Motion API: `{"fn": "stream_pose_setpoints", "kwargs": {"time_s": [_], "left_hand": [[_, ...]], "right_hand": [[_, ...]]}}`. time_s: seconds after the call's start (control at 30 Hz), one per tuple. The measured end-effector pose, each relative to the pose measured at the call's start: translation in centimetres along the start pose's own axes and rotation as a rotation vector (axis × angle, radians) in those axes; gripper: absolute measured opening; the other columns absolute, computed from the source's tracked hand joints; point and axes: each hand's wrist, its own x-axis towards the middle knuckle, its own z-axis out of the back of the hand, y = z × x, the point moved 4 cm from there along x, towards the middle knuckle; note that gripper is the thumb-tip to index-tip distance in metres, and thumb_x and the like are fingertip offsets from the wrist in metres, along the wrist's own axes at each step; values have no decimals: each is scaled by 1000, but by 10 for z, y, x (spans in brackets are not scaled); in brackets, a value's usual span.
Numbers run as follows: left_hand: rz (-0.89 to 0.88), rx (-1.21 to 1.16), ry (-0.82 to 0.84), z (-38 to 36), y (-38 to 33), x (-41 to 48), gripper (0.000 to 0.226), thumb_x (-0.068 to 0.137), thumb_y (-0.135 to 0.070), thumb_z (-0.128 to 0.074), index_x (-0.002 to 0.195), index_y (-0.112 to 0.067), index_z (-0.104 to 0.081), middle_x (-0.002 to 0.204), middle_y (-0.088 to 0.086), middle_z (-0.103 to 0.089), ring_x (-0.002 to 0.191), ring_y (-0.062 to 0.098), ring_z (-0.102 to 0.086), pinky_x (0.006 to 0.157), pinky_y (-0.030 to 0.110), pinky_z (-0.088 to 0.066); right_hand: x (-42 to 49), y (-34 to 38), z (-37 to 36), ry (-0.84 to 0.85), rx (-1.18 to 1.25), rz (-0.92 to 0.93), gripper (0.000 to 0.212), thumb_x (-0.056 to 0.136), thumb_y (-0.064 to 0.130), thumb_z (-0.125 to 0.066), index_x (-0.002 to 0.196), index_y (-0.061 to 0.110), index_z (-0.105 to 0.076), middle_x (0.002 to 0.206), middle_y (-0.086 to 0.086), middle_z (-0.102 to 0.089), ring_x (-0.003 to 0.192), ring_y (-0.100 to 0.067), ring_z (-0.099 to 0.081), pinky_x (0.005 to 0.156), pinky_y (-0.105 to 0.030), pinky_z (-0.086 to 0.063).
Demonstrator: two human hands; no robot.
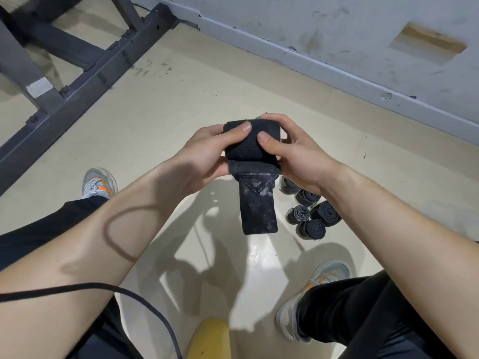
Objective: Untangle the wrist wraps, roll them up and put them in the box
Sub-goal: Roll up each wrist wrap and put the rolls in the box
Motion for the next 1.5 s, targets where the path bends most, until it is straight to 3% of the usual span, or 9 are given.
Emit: {"fn": "stream_pose_setpoints", "kwargs": {"time_s": [0.17,0.27,0.37,0.57,0.67,0.87,1.03,1.37,1.5], "left_hand": [[-41,1,-119,12,-2,4,35,98,-22,-68,123,2,-68,115,19,-76,107,33,-74,94,47,-60],[-57,-39,-207,24,-5,4,32,98,-21,-69,121,2,-68,106,13,-79,104,28,-76,89,41,-62],[-50,-89,-290,34,-7,5,29,97,-20,-70,118,0,-68,96,9,-80,97,24,-77,81,35,-63],[-25,-149,-386,45,-9,5,25,95,-24,-73,111,-5,-70,89,6,-80,87,19,-79,79,32,-64],[-2,-166,-393,46,-7,5,19,94,-25,-74,104,-9,-72,79,3,-79,80,18,-78,78,32,-64],[8,-122,-359,41,1,7,20,96,-22,-72,108,-7,-70,85,5,-79,81,18,-78,76,31,-64],[-28,-38,-323,22,17,11,42,94,-15,-74,130,-2,-58,121,17,-71,94,23,-76,83,37,-64],[-41,7,-29,-11,33,5,40,99,-1,-60,133,-23,-61,98,1,-66,82,18,-64,77,31,-60],[-33,-11,50,-19,32,-1,32,104,-12,-55,134,-24,-62,105,-3,-70,90,17,-69,92,39,-59]], "right_hand": [[-2,7,1,-124,-448,91,64,99,38,-64,151,49,-28,125,-7,-57,100,-20,-70,85,-36,-59],[-7,16,-1,-195,-631,280,38,100,30,-60,134,42,-49,125,0,-54,91,2,-60,86,-18,-45],[-13,21,-7,-29,-689,316,24,87,19,-58,104,31,-69,115,4,-58,102,-2,-54,89,-17,-39],[-31,15,-27,247,-1015,323,64,73,50,-83,132,42,-58,133,12,-43,129,-11,-37,107,-19,-31],[-30,11,-28,208,-1268,407,82,69,41,-90,140,40,-49,137,10,-40,124,-16,-38,102,-27,-39],[-22,24,-18,35,-1128,642,14,91,10,-65,98,18,-74,100,5,-69,93,-19,-62,84,-41,-51],[-24,40,-17,-37,-977,650,16,90,2,-66,94,15,-75,90,4,-72,84,-9,-64,80,-31,-52],[-13,34,1,-223,-844,500,14,89,9,-67,91,21,-74,91,10,-67,90,-7,-64,82,-26,-52],[-12,35,1,-277,-804,491,21,90,11,-67,88,32,-67,91,11,-70,89,-6,-68,83,-29,-55]]}}
